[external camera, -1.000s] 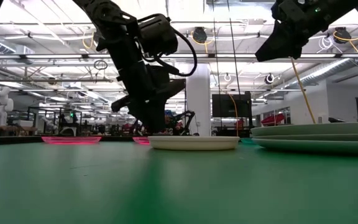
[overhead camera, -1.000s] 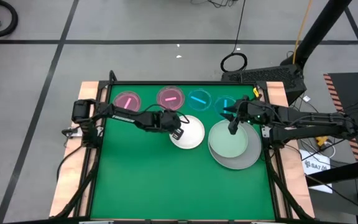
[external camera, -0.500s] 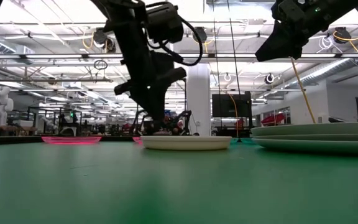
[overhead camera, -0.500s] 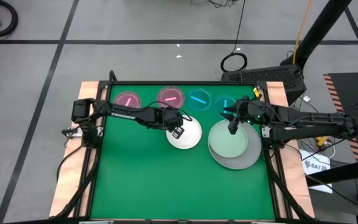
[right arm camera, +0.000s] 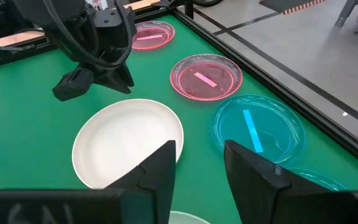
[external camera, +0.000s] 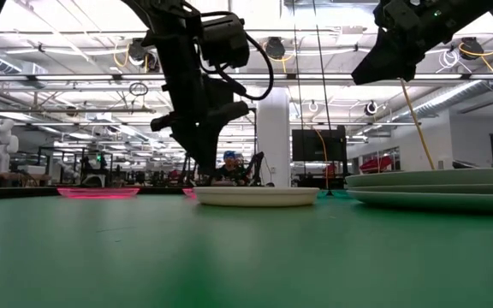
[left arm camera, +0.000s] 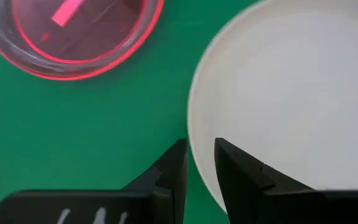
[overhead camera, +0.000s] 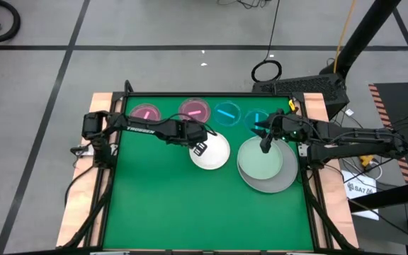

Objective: Stack plastic plates
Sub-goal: Stack the white plate on top of the green plate

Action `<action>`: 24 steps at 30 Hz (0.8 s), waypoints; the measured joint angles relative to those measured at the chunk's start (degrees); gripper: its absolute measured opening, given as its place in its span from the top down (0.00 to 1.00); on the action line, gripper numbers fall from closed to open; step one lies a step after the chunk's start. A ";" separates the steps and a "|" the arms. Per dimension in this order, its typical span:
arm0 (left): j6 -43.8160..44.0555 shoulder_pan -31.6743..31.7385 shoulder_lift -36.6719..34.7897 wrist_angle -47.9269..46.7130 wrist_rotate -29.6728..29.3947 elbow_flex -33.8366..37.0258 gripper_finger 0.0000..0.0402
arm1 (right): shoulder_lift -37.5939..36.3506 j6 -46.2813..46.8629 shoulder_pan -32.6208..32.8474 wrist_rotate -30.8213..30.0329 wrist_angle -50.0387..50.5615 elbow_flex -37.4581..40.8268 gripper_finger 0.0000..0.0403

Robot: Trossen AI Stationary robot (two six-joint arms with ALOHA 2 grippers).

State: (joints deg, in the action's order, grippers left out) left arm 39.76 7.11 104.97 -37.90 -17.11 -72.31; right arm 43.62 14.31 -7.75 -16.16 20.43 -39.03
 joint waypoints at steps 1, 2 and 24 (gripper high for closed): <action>-0.20 0.00 0.00 0.03 -0.61 0.00 0.78 | 0.00 0.01 0.00 0.00 0.00 0.00 0.67; -0.36 0.02 0.00 0.00 -1.01 0.00 0.78 | 0.00 0.00 0.00 0.00 0.00 0.00 0.67; 1.96 -2.50 0.00 0.53 -6.28 0.00 0.87 | 0.00 1.47 0.00 -0.02 0.00 0.00 0.67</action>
State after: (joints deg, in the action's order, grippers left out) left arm 41.72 4.61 104.97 -37.38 -23.39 -72.31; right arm 43.62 15.77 -7.75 -16.19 20.43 -39.03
